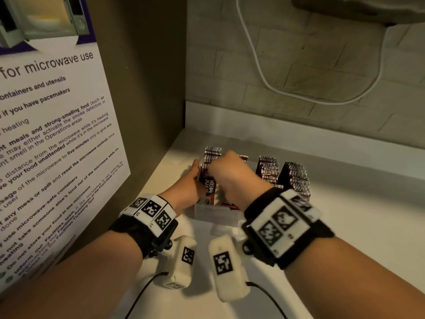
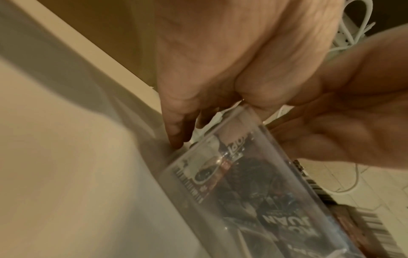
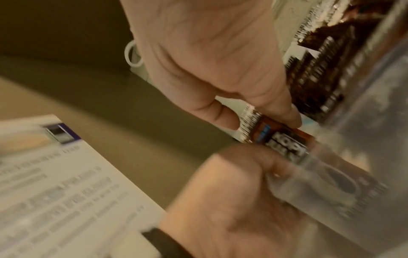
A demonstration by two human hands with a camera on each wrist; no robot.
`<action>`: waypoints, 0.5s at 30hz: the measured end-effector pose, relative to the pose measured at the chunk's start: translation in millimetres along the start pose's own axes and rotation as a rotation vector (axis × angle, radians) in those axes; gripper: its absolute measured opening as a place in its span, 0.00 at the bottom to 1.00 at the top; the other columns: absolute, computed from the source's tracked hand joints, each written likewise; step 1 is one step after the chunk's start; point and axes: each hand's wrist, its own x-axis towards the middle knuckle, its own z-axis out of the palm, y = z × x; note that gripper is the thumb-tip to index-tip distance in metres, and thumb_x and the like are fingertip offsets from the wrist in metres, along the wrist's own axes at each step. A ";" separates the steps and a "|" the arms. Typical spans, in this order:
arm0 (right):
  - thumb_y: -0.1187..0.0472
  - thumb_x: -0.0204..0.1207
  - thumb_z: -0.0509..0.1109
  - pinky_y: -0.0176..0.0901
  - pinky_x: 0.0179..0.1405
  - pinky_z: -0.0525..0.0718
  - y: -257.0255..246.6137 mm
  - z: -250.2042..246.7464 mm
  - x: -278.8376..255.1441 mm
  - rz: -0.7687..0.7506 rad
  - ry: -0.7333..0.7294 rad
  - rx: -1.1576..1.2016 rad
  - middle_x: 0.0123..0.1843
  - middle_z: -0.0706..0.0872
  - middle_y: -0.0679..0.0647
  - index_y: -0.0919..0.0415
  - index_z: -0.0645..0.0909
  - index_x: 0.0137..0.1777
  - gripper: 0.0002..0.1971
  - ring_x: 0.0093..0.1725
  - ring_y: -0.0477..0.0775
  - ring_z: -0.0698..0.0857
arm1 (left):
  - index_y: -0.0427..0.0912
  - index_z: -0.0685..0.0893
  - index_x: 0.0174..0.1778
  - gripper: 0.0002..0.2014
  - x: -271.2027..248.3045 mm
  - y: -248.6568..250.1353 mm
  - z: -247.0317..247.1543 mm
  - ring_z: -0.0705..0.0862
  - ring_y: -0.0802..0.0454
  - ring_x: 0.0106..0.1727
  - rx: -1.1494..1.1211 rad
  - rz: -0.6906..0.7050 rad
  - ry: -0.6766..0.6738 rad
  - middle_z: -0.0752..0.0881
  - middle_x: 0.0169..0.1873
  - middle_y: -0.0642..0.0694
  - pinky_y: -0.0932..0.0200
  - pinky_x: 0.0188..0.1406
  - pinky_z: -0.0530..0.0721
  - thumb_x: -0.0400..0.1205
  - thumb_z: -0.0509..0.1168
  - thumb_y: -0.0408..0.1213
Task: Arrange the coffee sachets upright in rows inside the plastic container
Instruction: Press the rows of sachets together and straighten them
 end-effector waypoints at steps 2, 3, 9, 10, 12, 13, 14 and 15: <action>0.74 0.78 0.59 0.46 0.35 0.86 -2.9 -22.3 -2.4 -0.047 0.037 0.107 0.36 0.80 0.61 0.64 0.75 0.37 0.10 0.34 0.58 0.81 | 0.55 0.42 0.85 0.45 -0.5 1.6 -3.8 0.68 0.42 0.78 0.007 -0.031 -0.002 0.62 0.82 0.43 0.48 0.72 0.73 0.80 0.61 0.22; 0.74 0.78 0.59 0.56 0.48 0.88 -3.6 -35.0 -6.4 -0.080 0.049 0.110 0.42 0.85 0.65 0.65 0.78 0.41 0.09 0.42 0.63 0.86 | 0.55 0.42 0.85 0.47 -1.9 3.0 -6.3 0.65 0.43 0.79 0.002 -0.042 0.009 0.60 0.83 0.45 0.46 0.75 0.70 0.78 0.61 0.21; 0.76 0.75 0.66 0.57 0.50 0.88 3.5 -86.0 -28.3 -0.211 0.139 -0.080 0.45 0.87 0.69 0.65 0.80 0.49 0.09 0.39 0.64 0.87 | 0.53 0.63 0.82 0.34 -32.5 27.4 -1.7 0.77 0.56 0.60 -0.090 0.106 0.217 0.72 0.74 0.48 0.57 0.45 0.78 0.81 0.64 0.28; 0.74 0.74 0.67 0.57 0.49 0.88 10.2 -86.4 -28.0 -0.197 0.131 -0.222 0.41 0.87 0.67 0.65 0.81 0.49 0.08 0.37 0.62 0.86 | 0.51 0.69 0.77 0.28 -39.4 32.5 1.0 0.78 0.57 0.54 -0.108 0.143 0.266 0.76 0.68 0.48 0.61 0.38 0.75 0.81 0.64 0.30; 0.68 0.74 0.68 0.55 0.47 0.88 23.5 -82.2 -26.8 -0.153 0.065 -0.453 0.39 0.86 0.62 0.64 0.81 0.53 0.08 0.37 0.59 0.85 | 0.49 0.73 0.67 0.16 -50.4 40.4 7.5 0.79 0.55 0.50 -0.119 0.174 0.276 0.80 0.57 0.47 0.60 0.38 0.74 0.83 0.63 0.35; 0.65 0.75 0.67 0.52 0.45 0.87 29.2 -78.1 -26.8 -0.130 0.029 -0.545 0.41 0.86 0.60 0.63 0.80 0.55 0.10 0.39 0.59 0.84 | 0.48 0.73 0.65 0.13 -55.2 43.8 11.8 0.79 0.53 0.51 -0.113 0.153 0.227 0.80 0.54 0.47 0.58 0.41 0.77 0.84 0.62 0.41; 0.63 0.76 0.65 0.47 0.40 0.84 34.7 -74.3 -26.2 -0.125 -0.005 -0.617 0.44 0.85 0.59 0.64 0.78 0.58 0.11 0.41 0.58 0.83 | 0.49 0.72 0.63 0.12 -59.3 46.6 15.8 0.79 0.52 0.52 -0.088 0.120 0.163 0.79 0.53 0.47 0.56 0.48 0.79 0.85 0.60 0.46; 0.62 0.77 0.64 0.43 0.35 0.79 39.3 -70.5 -25.2 -0.126 -0.031 -0.672 0.47 0.83 0.58 0.64 0.75 0.61 0.13 0.43 0.57 0.80 | 0.51 0.71 0.62 0.13 -60.8 48.0 19.5 0.79 0.50 0.55 -0.046 0.092 0.100 0.78 0.54 0.49 0.53 0.55 0.79 0.86 0.57 0.52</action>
